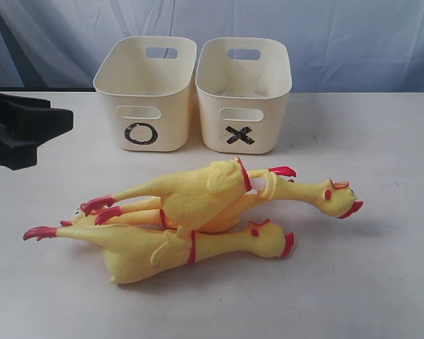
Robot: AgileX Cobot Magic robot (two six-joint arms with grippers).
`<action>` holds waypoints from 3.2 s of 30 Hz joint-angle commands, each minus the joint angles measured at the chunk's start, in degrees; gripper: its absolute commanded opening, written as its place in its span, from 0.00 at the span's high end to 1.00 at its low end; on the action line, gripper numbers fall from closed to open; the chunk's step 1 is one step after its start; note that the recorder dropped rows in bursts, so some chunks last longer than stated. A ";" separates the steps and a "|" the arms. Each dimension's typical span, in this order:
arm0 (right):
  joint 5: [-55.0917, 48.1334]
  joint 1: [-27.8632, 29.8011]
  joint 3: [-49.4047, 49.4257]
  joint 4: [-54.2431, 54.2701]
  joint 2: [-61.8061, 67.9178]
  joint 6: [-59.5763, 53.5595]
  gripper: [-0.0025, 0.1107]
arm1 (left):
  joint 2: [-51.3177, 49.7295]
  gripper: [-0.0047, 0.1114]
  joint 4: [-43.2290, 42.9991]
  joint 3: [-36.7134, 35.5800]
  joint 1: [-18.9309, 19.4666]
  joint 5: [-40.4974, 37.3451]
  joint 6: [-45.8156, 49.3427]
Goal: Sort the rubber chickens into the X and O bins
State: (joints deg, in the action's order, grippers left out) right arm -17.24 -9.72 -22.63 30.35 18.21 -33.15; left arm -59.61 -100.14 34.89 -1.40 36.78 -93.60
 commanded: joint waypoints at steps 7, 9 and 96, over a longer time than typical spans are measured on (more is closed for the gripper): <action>-3.47 -3.12 -6.60 -12.90 29.23 -11.43 0.99 | -0.13 0.60 0.19 0.14 0.12 0.20 -0.38; -3.47 -3.12 -7.55 -16.18 33.29 -11.43 0.99 | -0.13 0.60 0.19 0.14 0.12 0.20 -0.38; 14.33 -17.81 -16.00 -28.63 71.34 -21.32 0.52 | -0.13 0.60 0.19 0.14 0.12 0.20 -0.38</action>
State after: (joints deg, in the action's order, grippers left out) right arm -3.31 -27.61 -38.44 1.95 89.55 -54.30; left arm -59.61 -100.35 34.89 -1.40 36.89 -93.81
